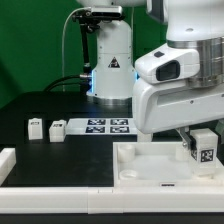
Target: Assemble one leg
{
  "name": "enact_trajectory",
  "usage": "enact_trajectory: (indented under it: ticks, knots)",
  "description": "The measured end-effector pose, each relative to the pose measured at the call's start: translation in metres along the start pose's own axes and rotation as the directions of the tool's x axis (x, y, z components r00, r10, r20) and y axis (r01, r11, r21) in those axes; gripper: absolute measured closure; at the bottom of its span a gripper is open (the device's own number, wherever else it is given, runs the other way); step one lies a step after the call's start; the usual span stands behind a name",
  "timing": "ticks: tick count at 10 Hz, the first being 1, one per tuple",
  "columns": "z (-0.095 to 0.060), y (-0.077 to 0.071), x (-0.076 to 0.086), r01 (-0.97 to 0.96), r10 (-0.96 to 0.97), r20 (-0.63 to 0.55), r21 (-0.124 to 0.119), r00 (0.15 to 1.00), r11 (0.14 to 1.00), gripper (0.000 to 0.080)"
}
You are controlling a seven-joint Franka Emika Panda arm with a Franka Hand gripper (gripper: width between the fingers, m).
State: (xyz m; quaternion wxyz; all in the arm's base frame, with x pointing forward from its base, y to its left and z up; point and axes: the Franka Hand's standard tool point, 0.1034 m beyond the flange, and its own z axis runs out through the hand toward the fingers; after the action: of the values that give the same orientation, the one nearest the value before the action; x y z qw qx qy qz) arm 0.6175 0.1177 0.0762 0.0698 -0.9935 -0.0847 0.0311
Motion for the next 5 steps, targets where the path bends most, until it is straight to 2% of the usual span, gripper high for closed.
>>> enact_trajectory:
  ticks: [3,5]
  knots:
    - [-0.0001,0.0002,0.0017,-0.340,0.340,-0.024,0.004,0.940,0.941,0.0502]
    - [0.0016,0.0002,0.0009,-0.614,0.614,-0.036,0.015,0.788,0.789,0.0502]
